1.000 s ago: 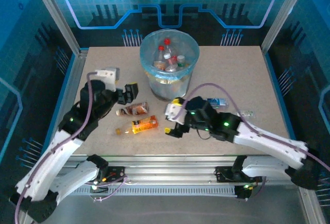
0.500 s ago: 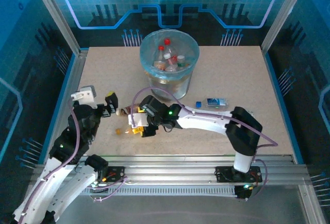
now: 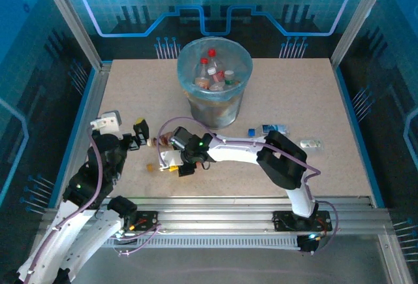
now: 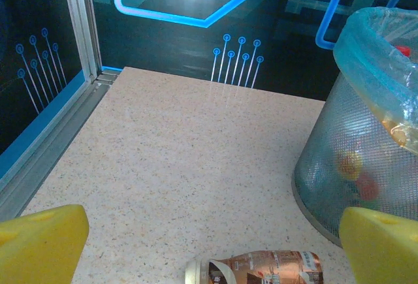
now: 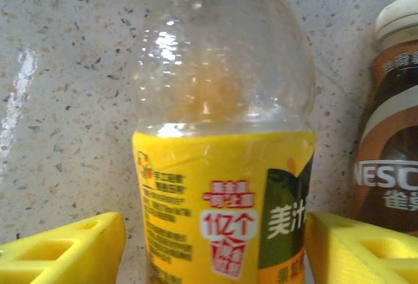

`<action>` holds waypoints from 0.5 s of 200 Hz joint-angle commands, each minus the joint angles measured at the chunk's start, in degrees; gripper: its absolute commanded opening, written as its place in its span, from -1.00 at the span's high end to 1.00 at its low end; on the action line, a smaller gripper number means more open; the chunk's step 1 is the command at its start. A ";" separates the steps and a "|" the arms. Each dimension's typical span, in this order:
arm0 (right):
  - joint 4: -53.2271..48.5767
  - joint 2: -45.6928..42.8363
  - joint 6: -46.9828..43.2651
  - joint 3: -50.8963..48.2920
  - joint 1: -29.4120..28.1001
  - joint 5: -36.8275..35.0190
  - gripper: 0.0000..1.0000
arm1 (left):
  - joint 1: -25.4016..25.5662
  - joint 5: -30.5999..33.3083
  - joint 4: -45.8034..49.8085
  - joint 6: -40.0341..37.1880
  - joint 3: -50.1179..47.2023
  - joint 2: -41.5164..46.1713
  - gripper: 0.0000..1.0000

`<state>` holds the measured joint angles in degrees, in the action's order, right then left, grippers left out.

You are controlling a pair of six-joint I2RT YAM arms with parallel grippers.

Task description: Put the plastic bottles in the bin

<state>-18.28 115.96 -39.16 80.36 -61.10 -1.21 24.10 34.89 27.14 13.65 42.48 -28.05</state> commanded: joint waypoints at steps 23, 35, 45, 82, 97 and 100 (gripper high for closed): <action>-2.57 0.88 0.05 1.15 -0.25 -0.20 -0.19 | -0.55 0.73 0.20 0.86 0.78 -0.24 -0.98; -2.44 0.05 0.44 0.33 -0.25 -0.75 -0.14 | -0.58 0.71 0.29 0.81 1.11 -0.38 -0.98; -2.13 -1.21 0.89 -0.69 -0.25 -1.21 -0.12 | -0.57 0.67 0.29 0.68 1.50 -0.47 -0.98; 0.94 -9.82 5.38 -7.31 -0.07 -1.69 0.02 | -0.56 -0.58 0.35 0.15 3.65 -1.66 -0.97; 2.39 -14.74 8.66 -10.77 0.34 -1.50 0.03 | -0.63 -3.03 0.21 -0.02 4.91 -2.74 -0.96; 2.72 -15.90 9.37 -11.44 0.44 -1.51 0.03 | -0.65 -3.76 0.19 -0.10 5.16 -3.02 -0.96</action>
<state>-18.37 109.03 -35.55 72.90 -61.08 -2.72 24.10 34.46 27.59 13.63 44.23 -29.82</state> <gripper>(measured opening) 0.492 0.984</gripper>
